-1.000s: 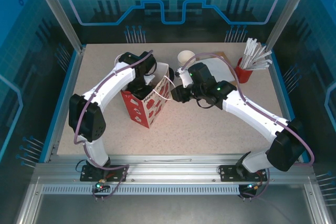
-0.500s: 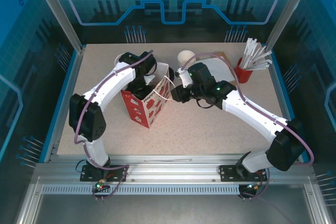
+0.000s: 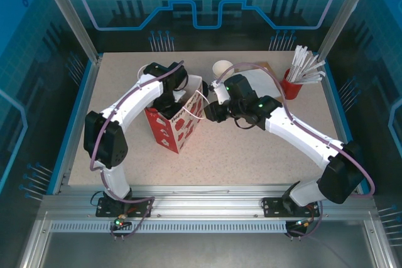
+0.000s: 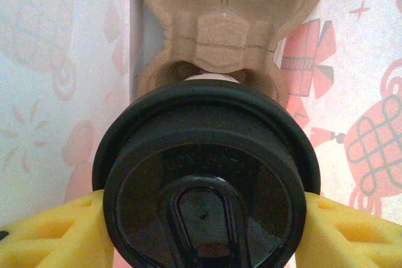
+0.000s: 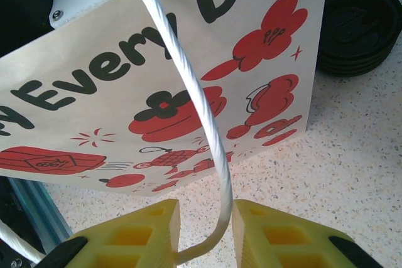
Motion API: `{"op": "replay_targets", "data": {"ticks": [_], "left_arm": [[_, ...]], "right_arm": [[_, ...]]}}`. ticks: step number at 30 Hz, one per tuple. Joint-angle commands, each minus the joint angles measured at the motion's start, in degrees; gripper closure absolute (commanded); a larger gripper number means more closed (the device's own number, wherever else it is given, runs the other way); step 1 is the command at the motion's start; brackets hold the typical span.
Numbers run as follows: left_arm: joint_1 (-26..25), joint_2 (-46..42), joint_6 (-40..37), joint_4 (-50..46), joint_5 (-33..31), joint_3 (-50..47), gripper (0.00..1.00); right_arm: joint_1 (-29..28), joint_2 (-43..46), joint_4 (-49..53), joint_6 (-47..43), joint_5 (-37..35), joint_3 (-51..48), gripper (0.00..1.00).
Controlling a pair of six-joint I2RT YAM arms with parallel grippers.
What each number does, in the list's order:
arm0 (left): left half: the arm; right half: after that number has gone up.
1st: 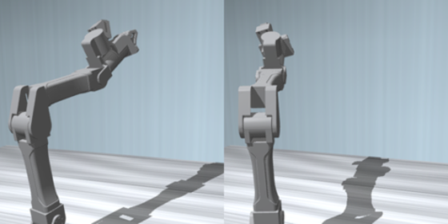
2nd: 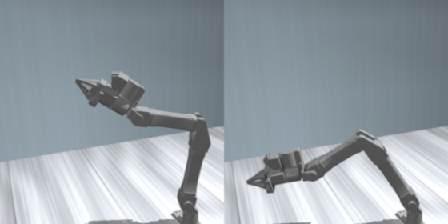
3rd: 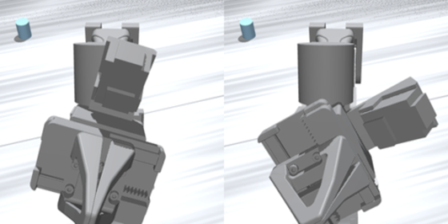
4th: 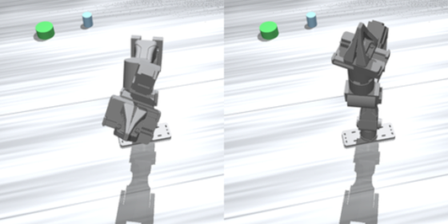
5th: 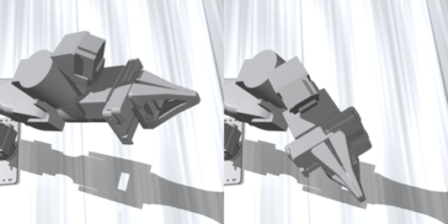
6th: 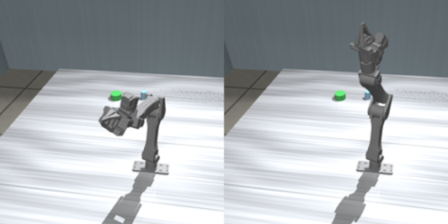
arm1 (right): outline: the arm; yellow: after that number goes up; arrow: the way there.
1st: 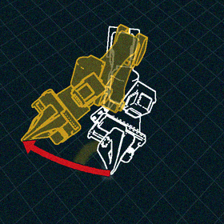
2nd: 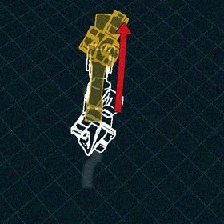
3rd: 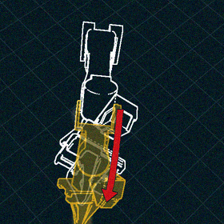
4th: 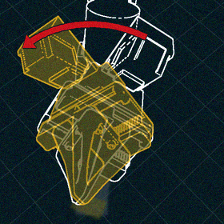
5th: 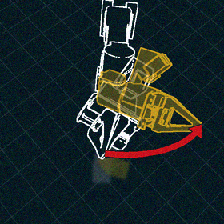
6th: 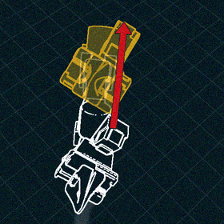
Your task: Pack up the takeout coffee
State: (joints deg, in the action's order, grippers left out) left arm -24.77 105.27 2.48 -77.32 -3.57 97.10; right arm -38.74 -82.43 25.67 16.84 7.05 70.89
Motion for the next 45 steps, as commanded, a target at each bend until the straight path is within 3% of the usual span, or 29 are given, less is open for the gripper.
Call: {"op": "replay_targets", "data": {"ticks": [1,16,45], "left_arm": [[0.67,-0.27,-1.21,-2.25,0.77,2.04,0.61],[0.7,0.46,-1.95,-4.32,1.51,2.12,0.61],[1.22,4.52,-1.78,0.77,2.05,-1.04,0.6]], "right_arm": [[-1.16,-0.36,0.58,-0.93,-0.55,1.55,0.7],[-1.13,-0.54,0.62,-0.97,-0.55,1.44,0.7],[-1.3,-1.1,0.43,-0.89,-0.37,1.26,0.7]]}}
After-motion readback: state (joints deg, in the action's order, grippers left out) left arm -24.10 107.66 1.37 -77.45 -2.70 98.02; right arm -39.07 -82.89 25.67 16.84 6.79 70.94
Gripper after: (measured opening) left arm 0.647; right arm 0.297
